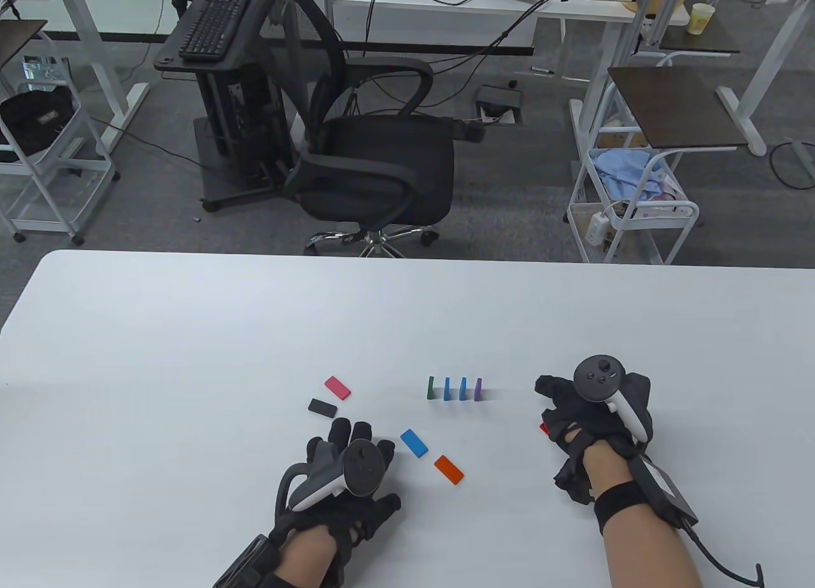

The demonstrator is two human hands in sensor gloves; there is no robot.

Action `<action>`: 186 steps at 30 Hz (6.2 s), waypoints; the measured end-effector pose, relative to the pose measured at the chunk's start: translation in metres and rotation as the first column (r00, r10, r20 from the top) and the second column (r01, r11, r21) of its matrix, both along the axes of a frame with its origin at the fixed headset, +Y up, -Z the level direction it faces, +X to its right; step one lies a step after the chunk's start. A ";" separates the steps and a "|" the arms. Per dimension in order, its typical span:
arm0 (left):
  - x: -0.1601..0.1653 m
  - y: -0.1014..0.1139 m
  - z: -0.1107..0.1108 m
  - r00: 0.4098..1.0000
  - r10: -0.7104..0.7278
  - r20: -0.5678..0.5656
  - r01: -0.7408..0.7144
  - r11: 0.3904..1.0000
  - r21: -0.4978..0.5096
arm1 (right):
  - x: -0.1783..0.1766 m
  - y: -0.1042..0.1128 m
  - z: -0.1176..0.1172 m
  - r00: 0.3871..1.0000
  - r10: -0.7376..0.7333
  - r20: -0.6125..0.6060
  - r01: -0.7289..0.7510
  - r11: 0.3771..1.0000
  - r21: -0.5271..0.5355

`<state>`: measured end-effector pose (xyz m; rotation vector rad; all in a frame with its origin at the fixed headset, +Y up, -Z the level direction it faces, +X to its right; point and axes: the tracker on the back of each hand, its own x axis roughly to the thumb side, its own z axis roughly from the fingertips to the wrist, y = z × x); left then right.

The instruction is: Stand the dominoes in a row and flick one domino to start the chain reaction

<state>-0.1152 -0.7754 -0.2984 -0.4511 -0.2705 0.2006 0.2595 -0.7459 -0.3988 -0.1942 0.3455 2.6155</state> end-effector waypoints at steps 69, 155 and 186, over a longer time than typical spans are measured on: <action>-0.003 0.000 0.000 1.000 0.009 -0.005 -0.009 1.000 -0.005 | -0.024 -0.008 -0.020 0.987 -0.162 -0.009 0.162 0.977 0.136; 0.000 0.000 0.001 1.000 -0.008 0.010 0.008 1.000 -0.021 | -0.044 -0.034 -0.029 0.967 -0.228 -0.113 0.229 0.973 -0.003; 0.000 -0.001 0.003 1.000 -0.015 0.021 0.015 1.000 0.000 | 0.013 -0.002 0.133 0.943 0.150 -0.296 -0.091 0.975 0.205</action>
